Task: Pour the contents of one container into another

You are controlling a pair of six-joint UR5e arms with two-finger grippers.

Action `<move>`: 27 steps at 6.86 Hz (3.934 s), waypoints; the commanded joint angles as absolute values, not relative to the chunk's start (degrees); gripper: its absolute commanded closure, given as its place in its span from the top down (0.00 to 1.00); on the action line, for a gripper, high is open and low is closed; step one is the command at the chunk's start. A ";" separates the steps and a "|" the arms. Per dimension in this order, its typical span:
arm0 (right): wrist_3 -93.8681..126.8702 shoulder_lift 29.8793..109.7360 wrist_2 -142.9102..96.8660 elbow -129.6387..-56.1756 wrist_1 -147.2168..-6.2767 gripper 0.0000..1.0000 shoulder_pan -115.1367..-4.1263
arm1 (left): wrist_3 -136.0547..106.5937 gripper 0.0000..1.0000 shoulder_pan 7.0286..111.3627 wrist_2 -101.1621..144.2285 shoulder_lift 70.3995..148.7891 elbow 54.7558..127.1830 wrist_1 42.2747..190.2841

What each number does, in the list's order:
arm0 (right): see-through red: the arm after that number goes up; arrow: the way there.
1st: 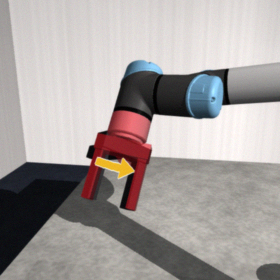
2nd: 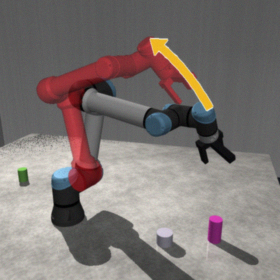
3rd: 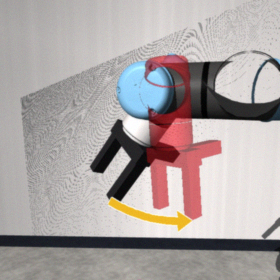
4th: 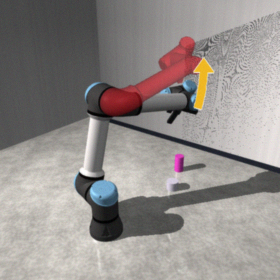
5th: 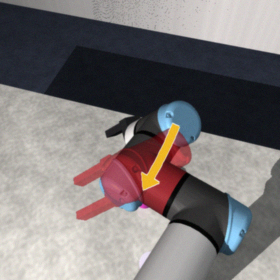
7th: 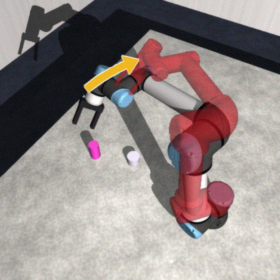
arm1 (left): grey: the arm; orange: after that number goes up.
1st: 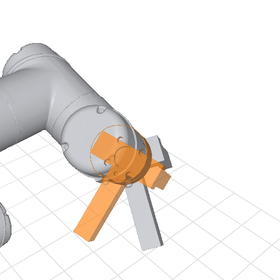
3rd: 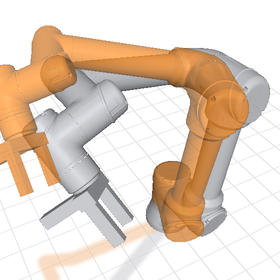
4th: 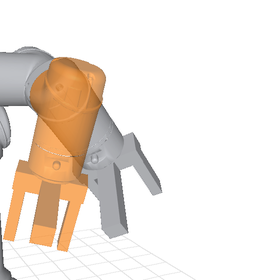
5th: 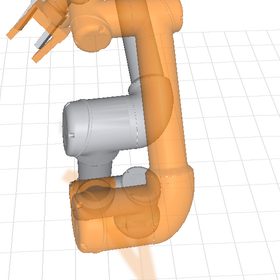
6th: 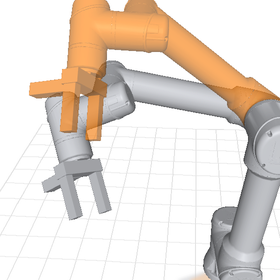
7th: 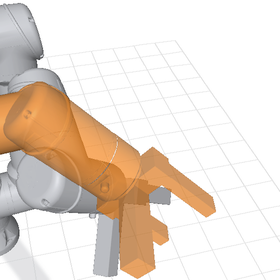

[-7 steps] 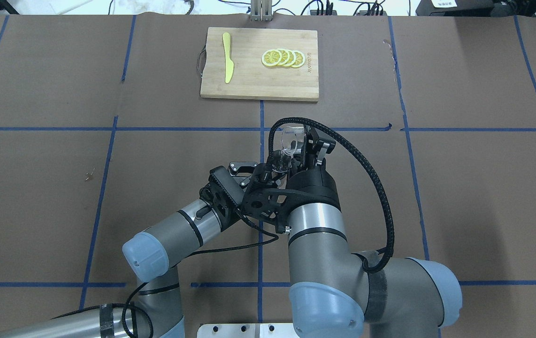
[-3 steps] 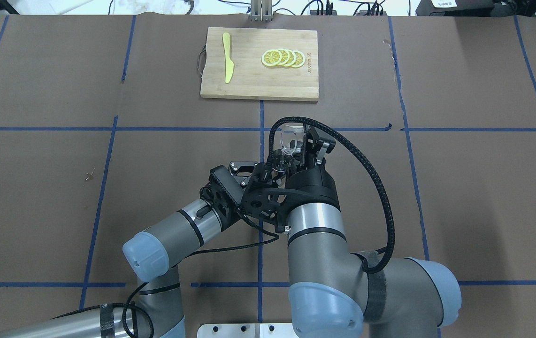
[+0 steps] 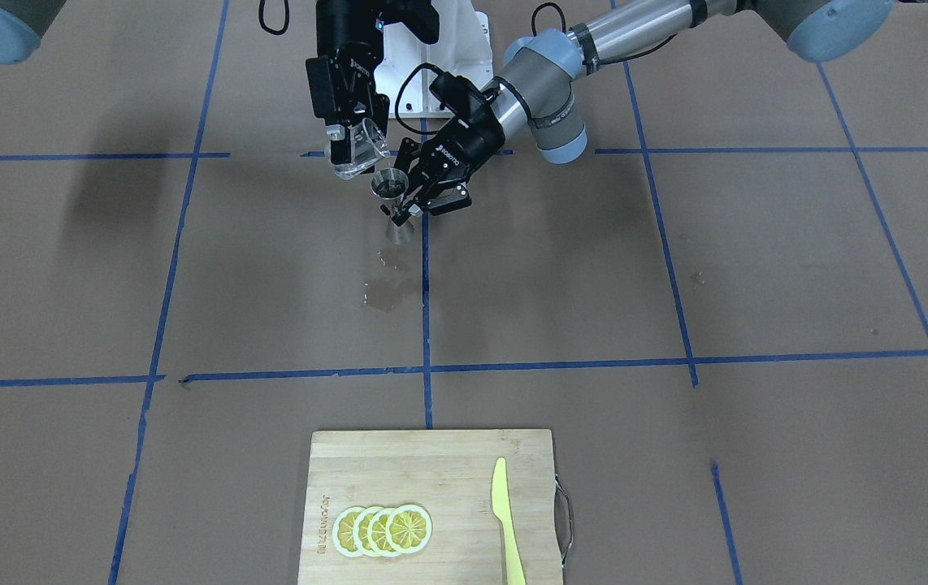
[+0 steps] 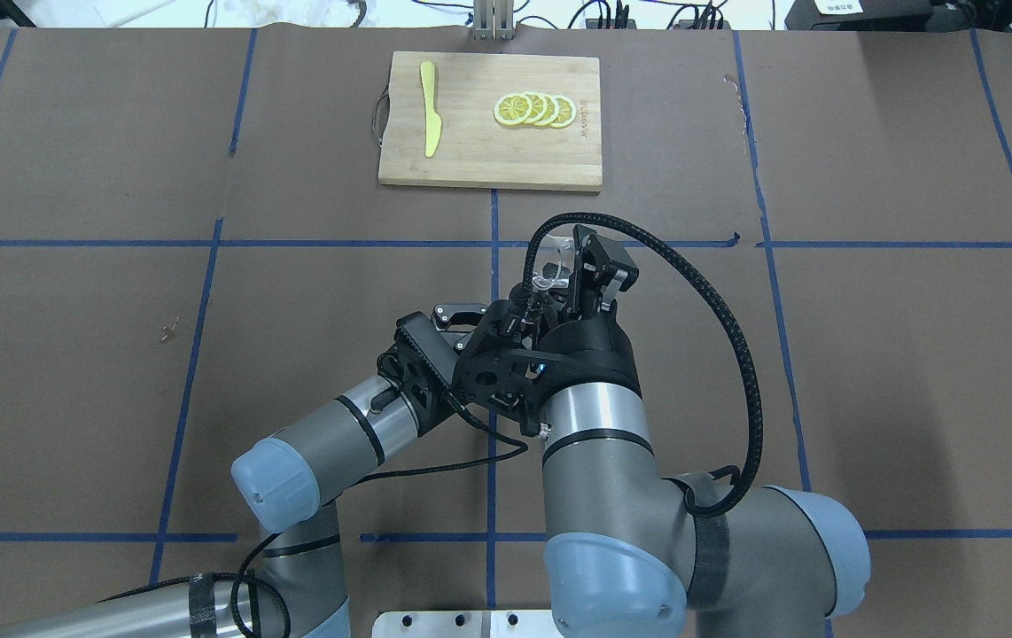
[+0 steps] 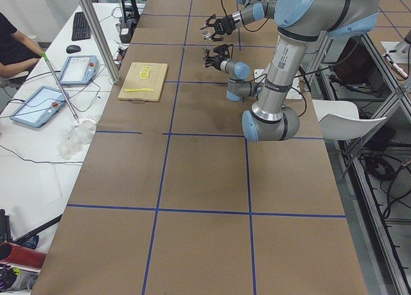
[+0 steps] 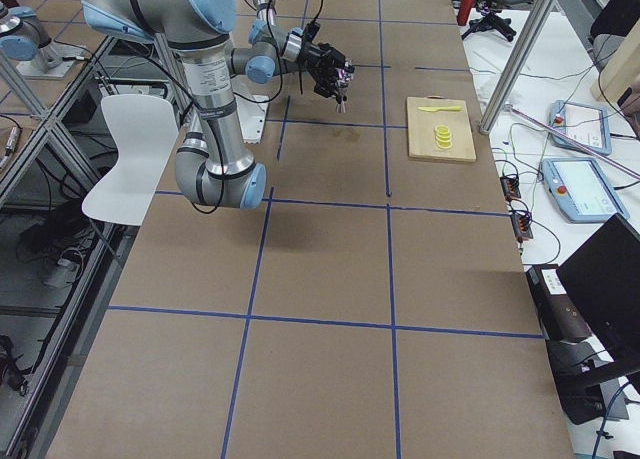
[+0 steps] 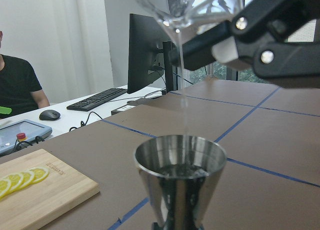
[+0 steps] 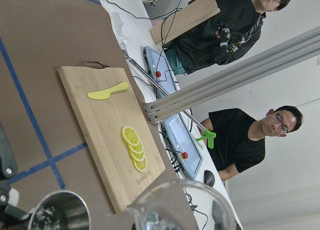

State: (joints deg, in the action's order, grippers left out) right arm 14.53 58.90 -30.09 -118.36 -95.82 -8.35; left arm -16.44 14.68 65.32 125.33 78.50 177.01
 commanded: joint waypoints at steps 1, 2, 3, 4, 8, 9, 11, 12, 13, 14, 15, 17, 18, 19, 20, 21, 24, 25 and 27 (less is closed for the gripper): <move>21.86 59.06 -30.23 -119.43 -95.63 0.00 -8.35 | -16.44 0.00 14.76 65.13 125.33 78.57 177.10; 25.89 59.76 -30.58 -120.40 -92.58 0.00 -8.61 | -16.44 0.00 14.85 64.78 125.33 78.57 177.10; 31.41 60.20 -31.02 -120.41 -91.42 0.00 -8.61 | -16.44 0.00 14.94 63.30 125.33 78.66 177.10; 40.51 60.38 -31.90 -120.58 -91.32 0.00 -8.70 | -16.70 0.00 15.64 62.67 125.33 78.66 177.19; 50.69 67.38 -35.33 -121.64 -82.56 0.00 -11.24 | -17.40 0.00 17.84 60.56 120.09 84.79 177.71; 53.93 70.54 -39.51 -123.55 -81.92 0.00 -13.08 | -18.19 0.00 18.45 60.12 117.62 87.34 177.80; 54.14 80.02 -45.07 -125.51 -75.47 0.00 -17.13 | -21.33 0.00 19.94 57.59 110.96 88.94 178.24; 54.05 84.16 -46.39 -125.16 -68.45 0.00 -18.18 | -22.05 0.00 20.04 55.31 102.57 92.77 180.94; 54.14 84.72 -47.36 -124.29 -67.68 0.00 -18.89 | -22.15 0.00 20.04 53.28 93.95 93.86 187.32; 54.14 84.81 -47.37 -123.06 -67.59 0.00 -19.59 | -22.24 0.00 20.04 51.26 88.73 93.69 190.17; 54.14 84.90 -47.37 -122.96 -67.59 0.00 -20.03 | -22.58 0.00 20.04 44.71 86.85 92.82 190.54; 54.05 84.90 -47.46 -122.26 -67.59 0.00 -20.56 | -23.90 0.00 19.95 41.59 81.49 87.74 197.88; 53.97 84.90 -47.55 -122.17 -67.59 0.00 -20.83 | -24.60 0.00 19.86 38.70 80.26 83.54 198.19; 54.05 84.90 -47.55 -121.91 -67.59 0.00 -20.83 | -29.57 0.00 19.86 37.80 79.90 82.45 198.28; 54.05 84.82 -47.55 -121.90 -67.59 0.00 -20.74 | -33.71 0.00 19.86 37.36 79.89 81.48 198.19; 54.05 84.90 -47.55 -121.56 -67.59 0.00 -20.74 | -40.10 0.00 19.78 37.44 79.98 81.39 198.19; 54.05 84.73 -47.55 -120.50 -67.50 0.00 -20.74 | -51.33 0.00 19.16 33.17 79.98 78.49 197.67; 54.05 84.64 -47.64 -120.50 -67.50 0.00 -20.74 | -51.68 0.00 19.16 32.96 79.98 78.23 197.49; 54.05 84.64 -47.72 -120.41 -67.59 0.00 -20.74 | -51.33 0.00 18.81 33.05 80.77 78.13 192.35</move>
